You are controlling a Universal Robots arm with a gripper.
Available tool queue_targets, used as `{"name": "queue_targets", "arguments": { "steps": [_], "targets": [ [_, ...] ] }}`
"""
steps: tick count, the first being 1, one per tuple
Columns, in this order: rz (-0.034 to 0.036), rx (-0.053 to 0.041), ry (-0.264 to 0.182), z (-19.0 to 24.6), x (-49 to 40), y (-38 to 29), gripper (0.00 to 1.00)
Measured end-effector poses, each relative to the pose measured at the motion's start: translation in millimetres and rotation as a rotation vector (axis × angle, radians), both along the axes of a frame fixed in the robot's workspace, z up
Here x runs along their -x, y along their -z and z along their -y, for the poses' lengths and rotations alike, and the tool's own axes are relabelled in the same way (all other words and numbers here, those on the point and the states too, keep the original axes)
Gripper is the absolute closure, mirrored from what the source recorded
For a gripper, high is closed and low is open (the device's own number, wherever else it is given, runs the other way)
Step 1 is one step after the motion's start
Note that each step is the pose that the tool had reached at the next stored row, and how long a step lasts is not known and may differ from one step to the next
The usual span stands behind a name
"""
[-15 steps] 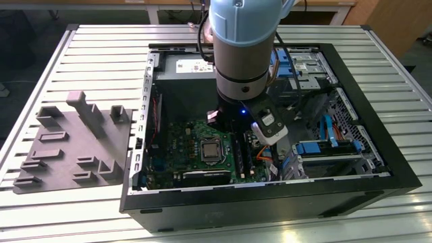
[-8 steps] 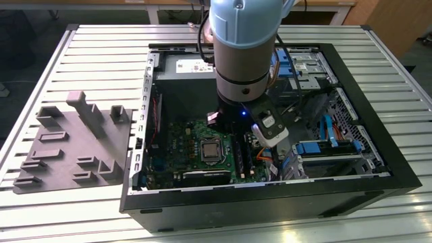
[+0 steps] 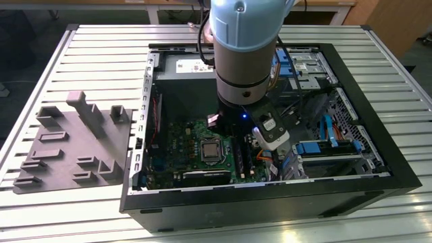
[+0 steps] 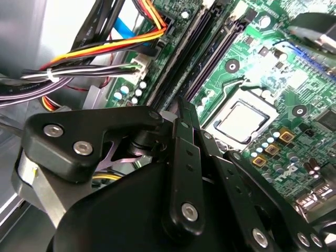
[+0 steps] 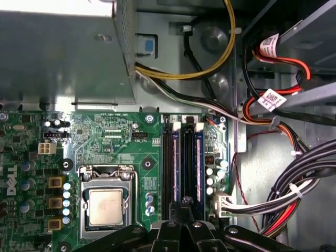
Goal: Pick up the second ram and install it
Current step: 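Press down the second ram until it locks into place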
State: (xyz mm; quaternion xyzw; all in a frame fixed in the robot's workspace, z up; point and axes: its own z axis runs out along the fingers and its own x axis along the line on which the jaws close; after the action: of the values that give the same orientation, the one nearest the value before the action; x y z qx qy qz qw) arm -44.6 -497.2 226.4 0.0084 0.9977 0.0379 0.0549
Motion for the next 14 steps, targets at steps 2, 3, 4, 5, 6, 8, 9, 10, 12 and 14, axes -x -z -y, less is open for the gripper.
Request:
{"name": "queue_targets", "arguments": {
  "steps": [2,3,4,5,6,8,9,10,12,14],
  "targets": [
    [0.0,0.0001,0.0,1.4,0.0,0.0,0.89],
    [0.0,0.0,0.0,2.0,0.0,0.0,0.89],
    [0.0,0.0001,0.0,2.7,0.0,0.0,0.89],
    [0.0,0.0,0.0,4.9,0.0,0.0,0.89],
    [0.0,0.0,0.0,5.4,0.0,0.0,0.89],
    [0.0,0.0,0.0,6.7,0.0,0.0,0.89],
    [0.0,0.0001,0.0,7.4,0.0,0.0,0.89],
    [0.0,0.0001,0.0,8.0,0.0,0.0,0.89],
    [0.0,0.0001,0.0,9.2,0.0,0.0,0.89],
    [0.0,0.0002,0.0,10.1,0.0,0.0,0.89]
  ]
}}
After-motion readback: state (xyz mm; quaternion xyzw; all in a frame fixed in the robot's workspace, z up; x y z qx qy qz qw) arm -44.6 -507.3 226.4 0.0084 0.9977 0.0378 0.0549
